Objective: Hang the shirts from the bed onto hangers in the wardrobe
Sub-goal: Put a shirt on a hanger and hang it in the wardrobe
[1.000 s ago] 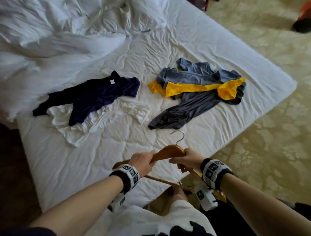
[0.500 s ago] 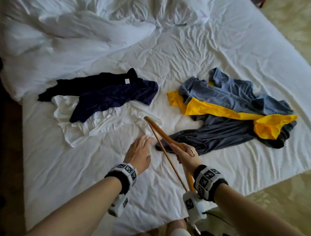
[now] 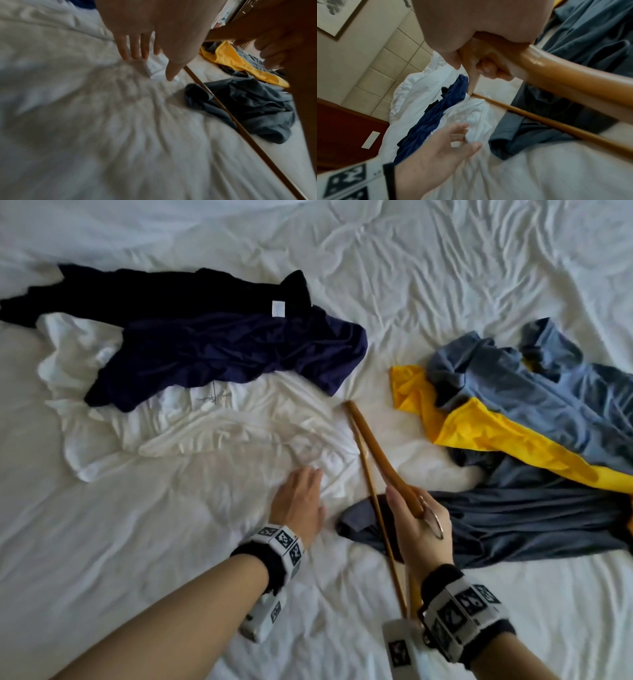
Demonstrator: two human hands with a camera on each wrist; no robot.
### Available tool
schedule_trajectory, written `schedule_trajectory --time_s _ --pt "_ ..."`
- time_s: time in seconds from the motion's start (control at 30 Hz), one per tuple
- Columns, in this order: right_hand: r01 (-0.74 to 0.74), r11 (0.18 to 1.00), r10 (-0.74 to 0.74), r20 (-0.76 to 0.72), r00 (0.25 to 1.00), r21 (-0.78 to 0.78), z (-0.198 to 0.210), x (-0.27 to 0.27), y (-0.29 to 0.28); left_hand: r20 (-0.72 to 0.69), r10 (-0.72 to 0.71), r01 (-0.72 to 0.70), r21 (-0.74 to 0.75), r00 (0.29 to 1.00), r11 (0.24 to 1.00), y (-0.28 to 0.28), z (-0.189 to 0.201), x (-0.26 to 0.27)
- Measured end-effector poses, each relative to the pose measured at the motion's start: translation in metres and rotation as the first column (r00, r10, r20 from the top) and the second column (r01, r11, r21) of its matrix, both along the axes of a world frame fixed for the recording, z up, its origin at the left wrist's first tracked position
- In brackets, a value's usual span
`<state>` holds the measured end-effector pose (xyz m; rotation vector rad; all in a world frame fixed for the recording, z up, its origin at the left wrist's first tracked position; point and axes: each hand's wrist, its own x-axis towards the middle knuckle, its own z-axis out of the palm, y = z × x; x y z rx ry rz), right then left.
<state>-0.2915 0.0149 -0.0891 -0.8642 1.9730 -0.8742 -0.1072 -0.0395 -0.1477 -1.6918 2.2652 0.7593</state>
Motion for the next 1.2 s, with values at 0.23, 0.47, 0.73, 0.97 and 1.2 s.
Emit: schedule_trajectory --time_s 0.23,0.47,0.73,0.97,1.2 --pt "0.024 1.000 -0.024 0.087 0.996 0.007 -0.019 -0.026 -0.005 -0.078 -0.087 0.058 -0.324 0.993 0.944 -0.023 -0.046 -0.012" --pt "-0.061 0.998 0.066 0.194 0.979 -0.031 -0.006 -0.010 -0.001 -0.033 -0.205 0.201 -0.100 0.978 0.974 -0.032 -0.043 -0.009" --pt "-0.177 0.984 0.177 0.114 0.978 -0.005 0.007 0.024 -0.019 -0.085 -0.348 0.358 0.155 0.933 0.921 0.079 -0.028 0.023" --pt "-0.246 0.969 0.244 0.068 0.967 0.027 0.001 0.052 -0.018 -0.232 -0.391 0.437 0.197 0.891 0.878 0.192 -0.033 0.077" --pt "-0.185 0.982 0.178 0.136 0.974 0.037 0.003 0.051 -0.024 -0.147 0.119 -0.163 -0.337 0.982 0.927 0.043 -0.011 0.134"
